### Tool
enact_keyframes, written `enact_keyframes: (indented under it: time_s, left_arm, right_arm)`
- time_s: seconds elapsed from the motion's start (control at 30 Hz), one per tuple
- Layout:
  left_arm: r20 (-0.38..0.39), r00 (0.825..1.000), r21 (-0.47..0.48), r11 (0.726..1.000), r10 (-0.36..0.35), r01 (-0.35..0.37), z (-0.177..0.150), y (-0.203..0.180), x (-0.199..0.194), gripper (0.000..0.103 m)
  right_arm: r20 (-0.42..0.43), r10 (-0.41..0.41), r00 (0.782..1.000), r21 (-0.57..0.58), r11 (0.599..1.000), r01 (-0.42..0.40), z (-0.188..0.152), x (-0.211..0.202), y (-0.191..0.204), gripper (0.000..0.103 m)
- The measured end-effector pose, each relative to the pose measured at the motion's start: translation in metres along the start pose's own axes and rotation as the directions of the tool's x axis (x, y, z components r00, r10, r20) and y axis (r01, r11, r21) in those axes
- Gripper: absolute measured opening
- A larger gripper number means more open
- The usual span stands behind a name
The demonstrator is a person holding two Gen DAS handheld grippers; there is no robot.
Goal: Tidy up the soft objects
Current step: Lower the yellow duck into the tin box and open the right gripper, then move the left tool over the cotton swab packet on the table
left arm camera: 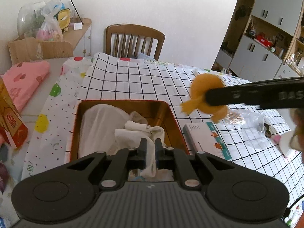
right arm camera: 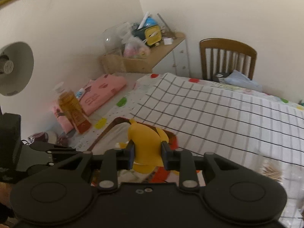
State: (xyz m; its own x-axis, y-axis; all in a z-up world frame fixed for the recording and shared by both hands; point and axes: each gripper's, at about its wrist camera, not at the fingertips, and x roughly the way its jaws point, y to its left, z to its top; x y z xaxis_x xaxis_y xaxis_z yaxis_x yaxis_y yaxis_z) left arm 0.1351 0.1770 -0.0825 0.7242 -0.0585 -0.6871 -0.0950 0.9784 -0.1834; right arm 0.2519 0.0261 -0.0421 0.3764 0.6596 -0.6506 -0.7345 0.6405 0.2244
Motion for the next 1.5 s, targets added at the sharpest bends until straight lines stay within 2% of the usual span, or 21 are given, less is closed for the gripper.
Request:
enact_keyframes:
  time_s: [0.03, 0.17, 0.2, 0.53, 0.8, 1.03, 1.5]
  left_arm:
    - [0.004, 1.0, 0.0, 1.0, -0.001, 0.001, 0.0, 0.002, -0.002, 0.018]
    - [0.017, 1.0, 0.002, 1.0, -0.011, 0.011, -0.002, 0.009, -0.008, 0.068]
    - [0.023, 1.0, 0.004, 1.0, -0.008, 0.008, -0.003, 0.011, -0.01, 0.069]
    - [0.014, 1.0, 0.006, 1.0, 0.008, -0.009, -0.008, 0.024, -0.02, 0.07]
    - [0.002, 1.0, 0.009, 1.0, 0.015, -0.015, -0.015, 0.028, -0.024, 0.072]
    - [0.008, 1.0, 0.017, 1.0, 0.012, -0.012, -0.016, 0.025, -0.028, 0.072]
    - [0.046, 0.999, 0.07, 0.998, -0.001, -0.002, -0.005, -0.003, -0.04, 0.073]
  right_arm:
    - [-0.004, 0.003, 1.0, -0.004, 1.0, -0.003, 0.001, 0.004, 0.003, 0.027]
    - [-0.022, 0.008, 1.0, -0.023, 1.0, -0.008, 0.001, 0.025, 0.02, 0.027]
    - [-0.029, 0.009, 1.0, -0.025, 1.0, -0.01, 0.001, 0.031, 0.023, 0.027]
    - [-0.122, 0.015, 0.992, -0.017, 1.0, -0.018, -0.013, 0.086, 0.039, 0.031]
    - [-0.146, 0.024, 0.989, -0.003, 1.0, -0.025, -0.02, 0.097, 0.043, 0.04]
    - [-0.104, 0.032, 0.994, 0.0, 0.999, -0.032, -0.015, 0.078, 0.043, 0.049]
    - [-0.025, -0.042, 0.999, -0.007, 0.999, 0.042, -0.016, 0.017, 0.025, 0.056]
